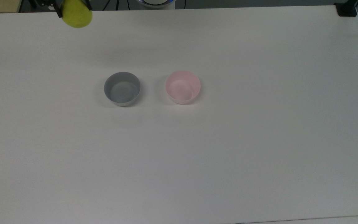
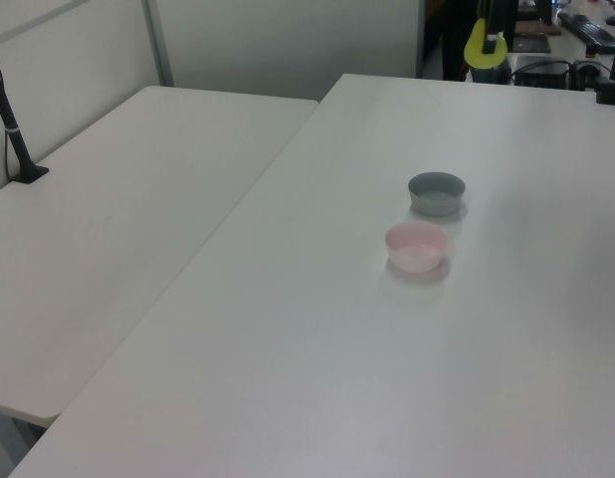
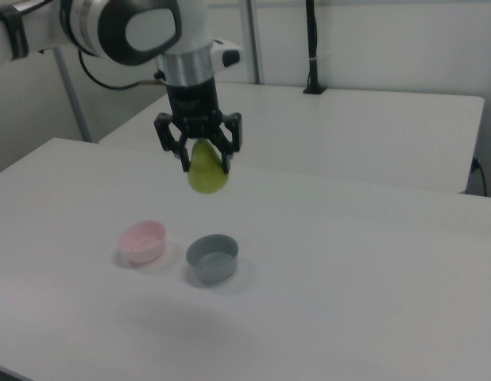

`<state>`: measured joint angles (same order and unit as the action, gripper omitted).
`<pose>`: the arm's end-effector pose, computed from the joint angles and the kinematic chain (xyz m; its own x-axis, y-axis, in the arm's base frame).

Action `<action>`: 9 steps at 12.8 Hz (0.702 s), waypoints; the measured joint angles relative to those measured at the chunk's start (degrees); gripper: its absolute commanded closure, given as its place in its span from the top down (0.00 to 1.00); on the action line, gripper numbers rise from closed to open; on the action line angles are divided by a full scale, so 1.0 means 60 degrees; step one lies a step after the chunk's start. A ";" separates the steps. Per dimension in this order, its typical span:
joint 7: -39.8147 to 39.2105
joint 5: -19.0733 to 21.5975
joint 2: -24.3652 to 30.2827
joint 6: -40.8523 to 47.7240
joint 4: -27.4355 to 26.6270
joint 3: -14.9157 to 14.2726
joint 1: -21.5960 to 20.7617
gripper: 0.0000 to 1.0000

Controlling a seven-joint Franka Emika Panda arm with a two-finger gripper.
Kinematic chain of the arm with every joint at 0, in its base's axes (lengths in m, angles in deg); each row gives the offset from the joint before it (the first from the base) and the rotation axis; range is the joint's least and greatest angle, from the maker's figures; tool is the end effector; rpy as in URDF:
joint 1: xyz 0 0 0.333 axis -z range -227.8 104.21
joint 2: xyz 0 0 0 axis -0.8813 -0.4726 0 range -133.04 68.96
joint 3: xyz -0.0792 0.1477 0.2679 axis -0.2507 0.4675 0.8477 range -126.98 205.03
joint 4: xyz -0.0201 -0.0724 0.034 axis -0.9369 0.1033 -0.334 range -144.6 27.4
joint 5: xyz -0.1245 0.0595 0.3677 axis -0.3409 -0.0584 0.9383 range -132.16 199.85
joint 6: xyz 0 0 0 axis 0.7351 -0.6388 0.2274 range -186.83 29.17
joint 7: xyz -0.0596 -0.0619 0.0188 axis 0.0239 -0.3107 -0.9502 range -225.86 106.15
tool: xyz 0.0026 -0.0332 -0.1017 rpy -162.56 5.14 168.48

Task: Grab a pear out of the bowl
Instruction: 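Carry the pear away from the bowls and lower it to the table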

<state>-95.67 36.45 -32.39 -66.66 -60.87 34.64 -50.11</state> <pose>0.5431 -0.1517 0.6100 0.9408 0.3340 0.0574 0.3353 -0.9420 -0.0140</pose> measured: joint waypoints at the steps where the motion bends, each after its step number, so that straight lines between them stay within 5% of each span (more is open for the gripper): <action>1: -0.0061 0.0000 0.0057 -0.0259 -0.0414 -0.0195 0.0035 0.00; 7: -0.0064 0.0000 -0.0071 -0.4458 -0.3908 -0.0756 0.0047 0.00; 9: 0.0004 0.0000 -0.0419 -0.5293 -0.4448 -0.0873 0.0050 0.00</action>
<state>-95.65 36.45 -34.90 -98.42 -87.55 29.40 -49.82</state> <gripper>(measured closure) 0.264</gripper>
